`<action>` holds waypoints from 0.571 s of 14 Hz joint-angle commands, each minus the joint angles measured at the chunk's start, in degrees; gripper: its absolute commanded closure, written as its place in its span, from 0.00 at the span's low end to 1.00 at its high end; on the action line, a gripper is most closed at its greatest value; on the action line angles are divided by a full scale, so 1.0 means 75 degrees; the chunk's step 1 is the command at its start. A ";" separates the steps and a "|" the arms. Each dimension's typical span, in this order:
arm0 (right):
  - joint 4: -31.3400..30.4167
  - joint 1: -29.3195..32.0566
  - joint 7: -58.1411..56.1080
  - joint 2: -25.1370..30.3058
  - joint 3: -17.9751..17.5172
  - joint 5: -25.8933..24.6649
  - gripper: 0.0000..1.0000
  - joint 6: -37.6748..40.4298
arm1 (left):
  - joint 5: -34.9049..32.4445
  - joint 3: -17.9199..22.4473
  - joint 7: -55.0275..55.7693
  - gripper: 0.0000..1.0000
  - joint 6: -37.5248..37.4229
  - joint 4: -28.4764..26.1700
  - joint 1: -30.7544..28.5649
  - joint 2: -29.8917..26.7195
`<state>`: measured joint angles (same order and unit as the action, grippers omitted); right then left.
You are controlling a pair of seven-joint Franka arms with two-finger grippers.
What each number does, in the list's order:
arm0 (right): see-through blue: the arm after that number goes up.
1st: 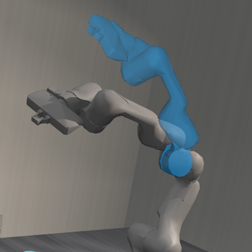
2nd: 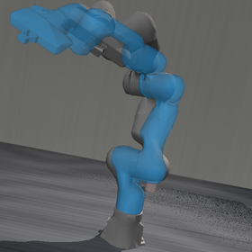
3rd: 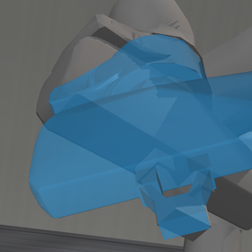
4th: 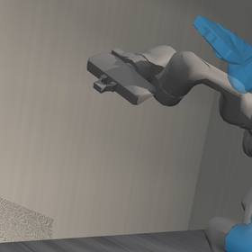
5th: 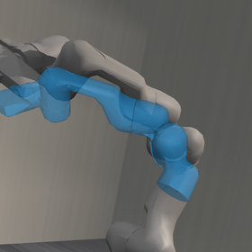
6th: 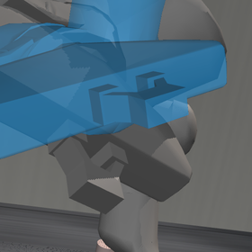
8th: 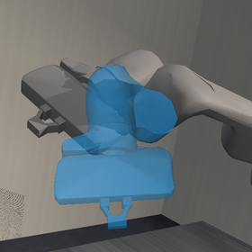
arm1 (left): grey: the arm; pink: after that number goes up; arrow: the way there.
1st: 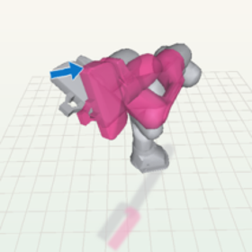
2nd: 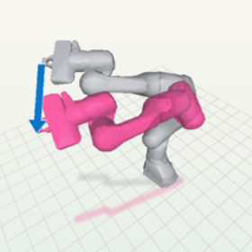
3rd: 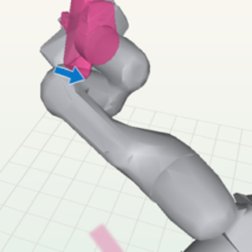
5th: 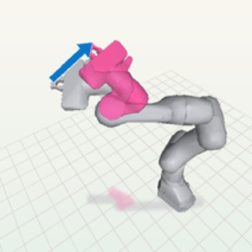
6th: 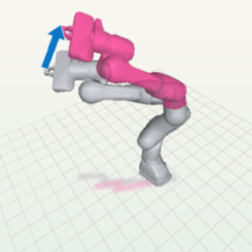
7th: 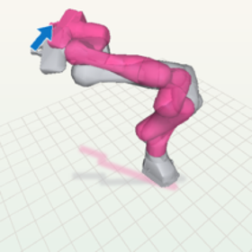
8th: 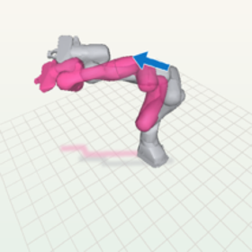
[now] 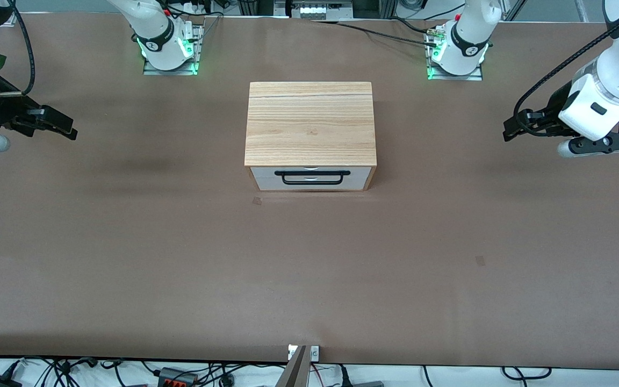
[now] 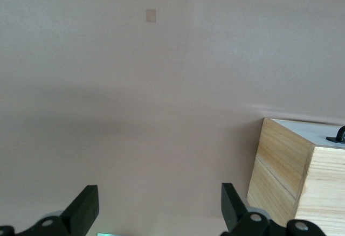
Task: Pull top drawer with both arms simultaneously
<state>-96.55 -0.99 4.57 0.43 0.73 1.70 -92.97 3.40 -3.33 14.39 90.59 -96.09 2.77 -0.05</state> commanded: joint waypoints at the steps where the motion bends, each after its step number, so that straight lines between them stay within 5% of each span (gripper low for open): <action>1: 0.0112 -0.0114 0.0071 -0.0011 0.0055 -0.0121 0.00 0.0032 | -0.0184 -0.0071 0.0085 0.00 0.0003 0.0180 -0.0042 0.0088; 8: 0.0123 -0.0102 0.0071 -0.0034 0.0055 -0.0133 0.00 0.0126 | -0.0067 -0.0083 0.0051 0.00 -0.0009 0.0391 0.0040 0.0229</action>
<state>-96.55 -1.13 4.57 0.43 0.73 1.69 -92.94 3.40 -3.59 14.40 90.87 -95.07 3.00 0.41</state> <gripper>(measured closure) 0.000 0.000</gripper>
